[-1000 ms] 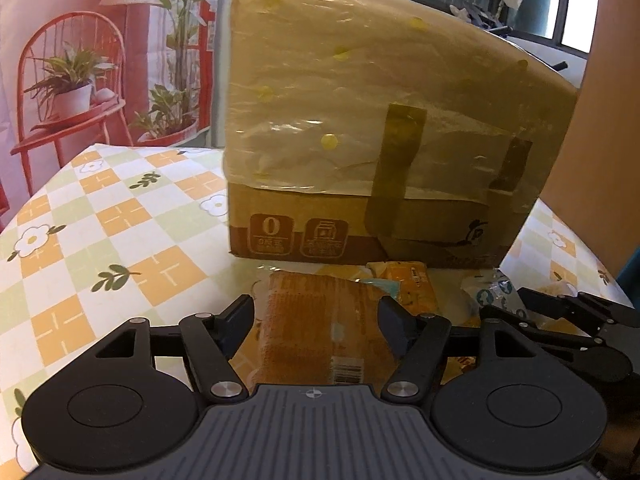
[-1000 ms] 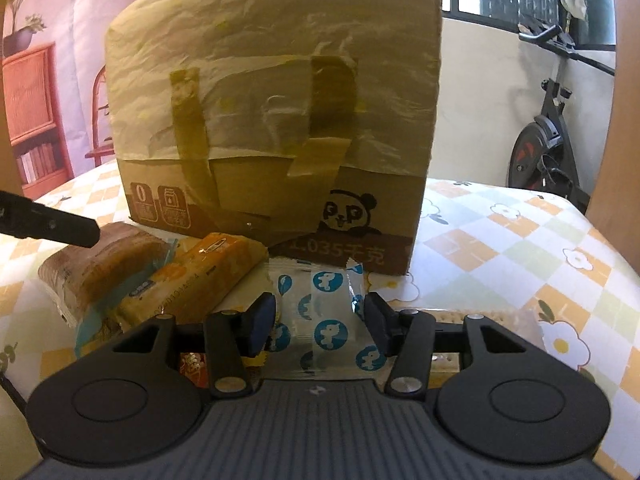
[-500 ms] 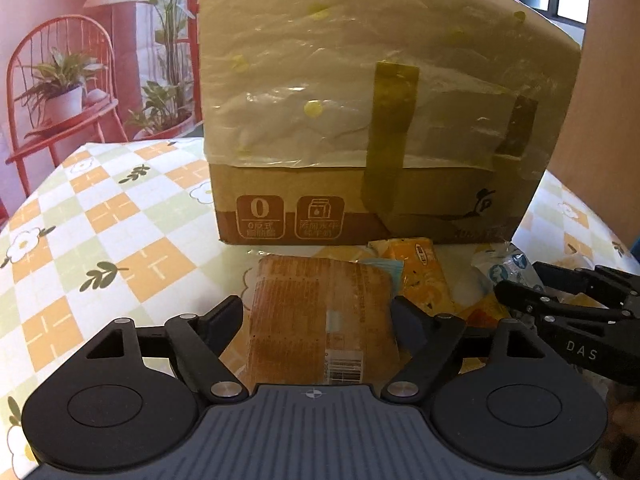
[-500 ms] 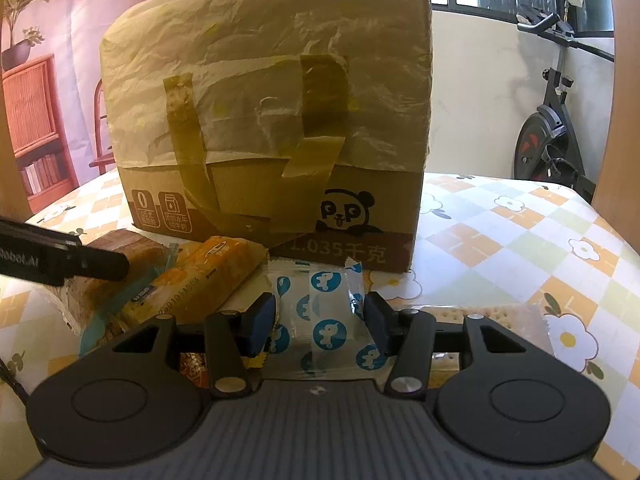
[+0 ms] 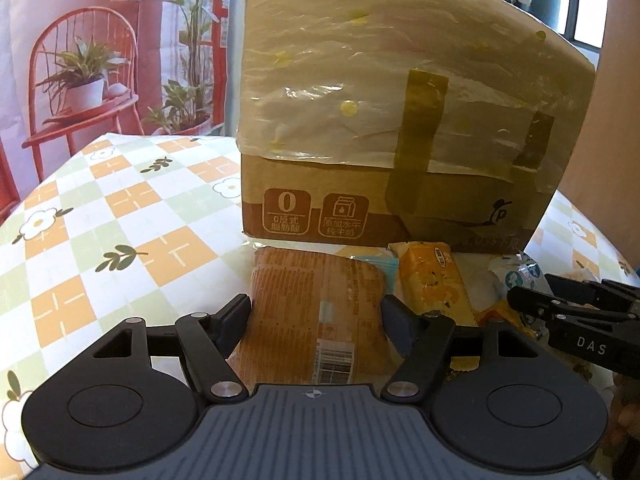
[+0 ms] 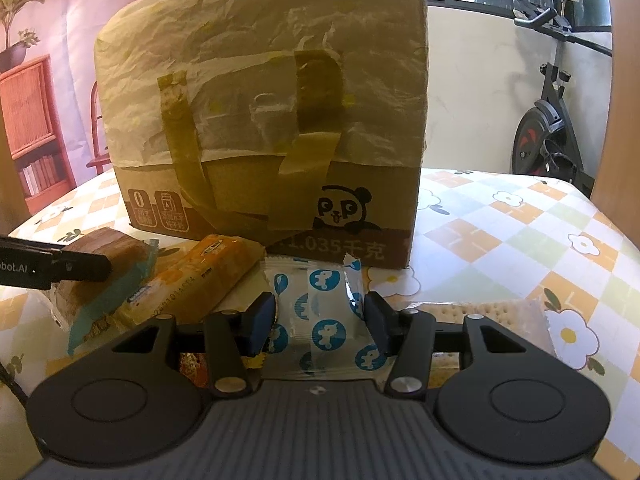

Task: Organize snacks
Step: 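Grasp the wrapped bread pastry with left gripper while right grasps the blue-and-white packet, then lift the bread pastry and blue-and-white packet up from the table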

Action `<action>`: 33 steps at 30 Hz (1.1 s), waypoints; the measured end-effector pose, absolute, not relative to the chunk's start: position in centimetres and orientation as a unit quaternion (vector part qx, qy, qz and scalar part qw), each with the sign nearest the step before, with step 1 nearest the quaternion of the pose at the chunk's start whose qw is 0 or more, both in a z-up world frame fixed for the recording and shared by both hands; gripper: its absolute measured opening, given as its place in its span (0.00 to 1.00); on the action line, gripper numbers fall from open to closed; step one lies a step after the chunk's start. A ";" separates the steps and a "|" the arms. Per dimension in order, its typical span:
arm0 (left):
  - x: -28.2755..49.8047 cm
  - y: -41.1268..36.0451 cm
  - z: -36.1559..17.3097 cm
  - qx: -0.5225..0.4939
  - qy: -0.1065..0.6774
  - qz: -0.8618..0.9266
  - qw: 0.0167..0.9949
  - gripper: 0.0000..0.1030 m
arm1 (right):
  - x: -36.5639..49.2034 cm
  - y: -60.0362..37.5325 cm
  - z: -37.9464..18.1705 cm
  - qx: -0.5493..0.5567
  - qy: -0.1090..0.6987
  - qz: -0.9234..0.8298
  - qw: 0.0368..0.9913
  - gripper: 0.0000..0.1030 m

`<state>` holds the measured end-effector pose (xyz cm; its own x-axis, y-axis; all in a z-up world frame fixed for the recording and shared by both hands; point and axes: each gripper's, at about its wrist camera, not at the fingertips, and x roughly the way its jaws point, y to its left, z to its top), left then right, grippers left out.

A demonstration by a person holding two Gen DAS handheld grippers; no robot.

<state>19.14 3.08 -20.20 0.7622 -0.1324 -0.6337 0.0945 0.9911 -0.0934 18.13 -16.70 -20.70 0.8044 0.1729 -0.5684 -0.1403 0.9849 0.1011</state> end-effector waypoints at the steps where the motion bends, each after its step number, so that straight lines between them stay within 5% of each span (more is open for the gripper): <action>1: 19.1 3.1 -20.2 -0.029 0.339 -0.061 0.938 0.72 | 18.2 -16.8 -20.7 0.030 0.302 0.083 0.949 0.51; 33: 18.4 3.1 -20.3 -0.029 0.336 -0.068 0.939 0.71 | 18.1 -18.3 -20.6 0.081 0.293 0.087 0.949 0.48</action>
